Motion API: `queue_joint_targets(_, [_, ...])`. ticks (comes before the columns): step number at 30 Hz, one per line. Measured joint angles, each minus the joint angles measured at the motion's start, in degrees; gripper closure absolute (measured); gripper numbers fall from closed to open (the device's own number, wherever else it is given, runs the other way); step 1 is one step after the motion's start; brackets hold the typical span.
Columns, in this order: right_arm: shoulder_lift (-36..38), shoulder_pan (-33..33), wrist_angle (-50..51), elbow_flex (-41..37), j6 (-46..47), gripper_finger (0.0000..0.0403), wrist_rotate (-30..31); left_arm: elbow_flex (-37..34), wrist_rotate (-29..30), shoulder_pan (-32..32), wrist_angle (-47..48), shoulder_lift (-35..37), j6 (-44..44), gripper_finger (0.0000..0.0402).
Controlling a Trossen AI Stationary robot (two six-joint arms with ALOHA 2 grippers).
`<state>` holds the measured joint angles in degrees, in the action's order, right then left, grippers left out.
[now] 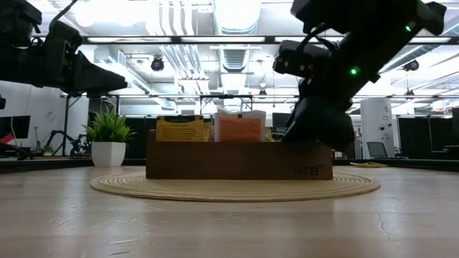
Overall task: Pick & Place Tea
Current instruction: Put the bottom lemon tea sachet into the right section of the wooden organizer, then put the lemon tea sachet into the right section of the wooden organizer
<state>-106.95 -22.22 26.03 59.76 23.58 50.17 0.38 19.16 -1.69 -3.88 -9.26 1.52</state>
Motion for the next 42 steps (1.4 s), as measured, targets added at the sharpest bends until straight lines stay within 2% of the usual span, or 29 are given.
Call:
queue_joint_targets(4, [0.47,0.00,1.00,-0.45,-0.74,0.0193,0.91,0.02,0.02,0.00,0.02,0.00,0.00,0.0199])
queue_joint_targets(15, [5.23,0.00,8.92,4.75,-1.74,0.0193,0.78,0.02,0.00,-0.02,0.02,0.00,0.00,0.0199])
queue_joint_targets(20, [9.46,0.55,13.17,5.27,-1.29,0.0194,7.70,0.02,0.00,-0.02,0.01,0.00,0.00,0.0199])
queue_joint_targets(23, [13.82,2.83,17.34,5.21,5.56,0.0199,10.40,0.02,0.00,-0.02,0.02,0.00,0.00,0.0199])
queue_joint_targets(26, [19.29,7.13,24.39,4.92,15.83,0.0206,8.11,0.01,0.00,-0.02,0.02,0.00,0.00,0.0199])
queue_joint_targets(29, [24.18,12.86,32.46,4.13,24.31,0.0211,0.53,0.02,0.00,-0.07,0.02,0.00,0.00,0.0199])
queue_joint_targets(34, [31.29,21.11,34.66,1.13,27.90,0.0213,-8.37,0.02,0.00,-0.07,0.01,0.00,0.00,0.0199])
queue_joint_targets(37, [33.57,22.25,34.21,-1.74,27.90,0.0210,-8.14,0.02,0.00,-0.07,0.00,0.00,0.00,0.0199])
queue_joint_targets(42, [34.81,22.77,33.78,-6.88,31.89,0.0211,-1.94,0.00,0.00,-0.05,0.02,0.00,0.00,0.0199])
